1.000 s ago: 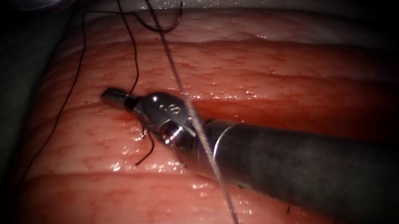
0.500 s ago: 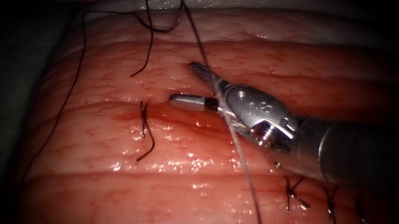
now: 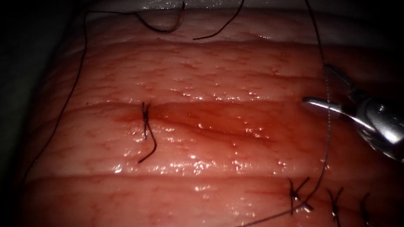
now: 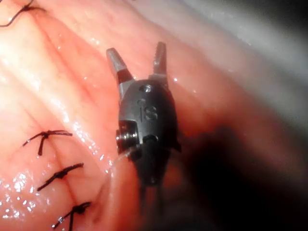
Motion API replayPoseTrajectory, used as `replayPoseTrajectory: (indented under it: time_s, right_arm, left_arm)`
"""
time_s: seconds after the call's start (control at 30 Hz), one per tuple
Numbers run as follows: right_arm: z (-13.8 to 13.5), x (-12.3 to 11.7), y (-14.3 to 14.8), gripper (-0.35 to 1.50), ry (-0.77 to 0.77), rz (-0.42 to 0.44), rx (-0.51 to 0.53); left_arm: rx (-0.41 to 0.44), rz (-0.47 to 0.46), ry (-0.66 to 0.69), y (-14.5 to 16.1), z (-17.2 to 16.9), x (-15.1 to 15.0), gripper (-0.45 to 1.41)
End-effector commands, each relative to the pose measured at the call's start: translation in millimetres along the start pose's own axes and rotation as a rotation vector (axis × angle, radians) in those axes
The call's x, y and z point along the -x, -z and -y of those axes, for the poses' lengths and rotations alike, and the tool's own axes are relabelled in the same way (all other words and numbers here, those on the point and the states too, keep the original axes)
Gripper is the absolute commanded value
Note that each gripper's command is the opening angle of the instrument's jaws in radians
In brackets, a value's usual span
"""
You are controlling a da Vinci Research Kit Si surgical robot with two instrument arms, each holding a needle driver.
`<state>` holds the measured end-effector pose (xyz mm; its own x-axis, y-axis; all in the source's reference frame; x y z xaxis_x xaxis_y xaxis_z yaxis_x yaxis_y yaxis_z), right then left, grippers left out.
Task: Wound Closure
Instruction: Set down the suture.
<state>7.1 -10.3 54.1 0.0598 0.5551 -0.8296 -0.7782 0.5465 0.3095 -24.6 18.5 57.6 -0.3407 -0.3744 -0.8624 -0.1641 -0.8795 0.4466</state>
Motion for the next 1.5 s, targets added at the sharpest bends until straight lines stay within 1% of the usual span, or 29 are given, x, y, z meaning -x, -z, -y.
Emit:
replayPoseTrajectory:
  time_s: [0.03,0.07,0.2,0.33,0.43,0.53,0.67,0.8,1.0,1.07,1.13,1.17,1.2,1.23,1.3,1.33,1.37,1.43,1.5]
  right_arm:
    - [-1.1,0.4,0.0,0.98,0.014,0.011,0.021]
    - [-2.2,0.2,0.7,0.98,0.033,0.022,0.051]
    - [-3.6,0.3,1.8,0.98,0.053,0.038,0.107]
    - [-4.8,0.6,3.0,0.90,0.084,0.063,0.187]
    - [-5.9,0.8,4.0,0.86,0.091,0.073,0.232]
    - [-7.2,0.7,5.2,0.86,0.096,0.095,0.286]
    - [-8.8,0.2,6.2,0.86,0.095,0.094,0.309]
    - [-9.8,-1.1,6.6,0.85,0.102,0.092,0.326]
    - [-9.9,-3.5,6.0,0.83,0.100,0.068,0.313]
    - [-9.7,-4.4,5.4,0.90,0.092,0.051,0.305]
    - [-9.2,-5.1,4.7,1.03,0.089,0.042,0.294]
    - [-8.9,-5.3,4.3,1.03,0.088,0.040,0.285]
    - [-8.5,-5.5,4.0,1.01,0.088,0.037,0.276]
    - [-8.1,-5.7,3.6,0.98,0.088,0.033,0.267]
    - [-7.5,-5.8,3.0,0.91,0.088,0.026,0.252]
    - [-7.1,-5.8,2.7,0.91,0.089,0.021,0.244]
    - [-6.8,-5.7,2.4,0.91,0.089,0.017,0.237]
    - [-6.4,-5.7,1.9,0.98,0.090,0.014,0.234]
    - [-5.9,-5.5,1.3,1.10,0.091,0.013,0.241]
  left_arm:
    - [0.008,-0.002,-0.018,-2.1,0.1,0.4,-0.45]
    - [0.018,-0.009,-0.027,-4.0,-0.3,0.5,-0.45]
    - [0.048,-0.023,-0.057,-7.8,-1.3,1.4,-0.45]
    - [0.043,-0.056,-0.100,-12.3,-2.5,2.4,-0.45]
    - [0.079,-0.070,-0.125,-15.5,-3.9,2.9,-0.45]
    - [0.129,-0.073,-0.157,-17.7,-5.8,3.5,-0.45]
    - [0.168,-0.067,-0.199,-18.5,-8.9,4.8,-0.45]
    - [0.202,-0.060,-0.176,-18.2,-12.2,6.5,-0.45]
    - [0.257,-0.043,-0.117,-17.2,-17.6,8.5,-0.45]
    - [0.293,-0.033,-0.083,-17.1,-19.5,8.9,-0.45]
    - [0.318,-0.020,-0.024,-17.1,-20.6,9.0,0.29]
    - [0.318,-0.015,0.019,-17.1,-21.0,9.0,0.51]
    - [0.317,-0.006,0.075,-17.0,-21.3,9.0,0.64]
    - [0.318,-0.006,0.134,-16.8,-21.4,8.9,0.83]
    - [0.300,-0.019,0.212,-16.3,-21.3,8.5,1.06]
    - [0.290,-0.024,0.243,-16.0,-21.1,8.3,1.13]
    - [0.284,-0.029,0.274,-15.6,-20.9,8.0,1.18]
    - [0.278,-0.044,0.319,-14.5,-20.5,7.4,1.25]
    - [0.275,-0.056,0.353,-13.3,-20.1,6.6,1.28]
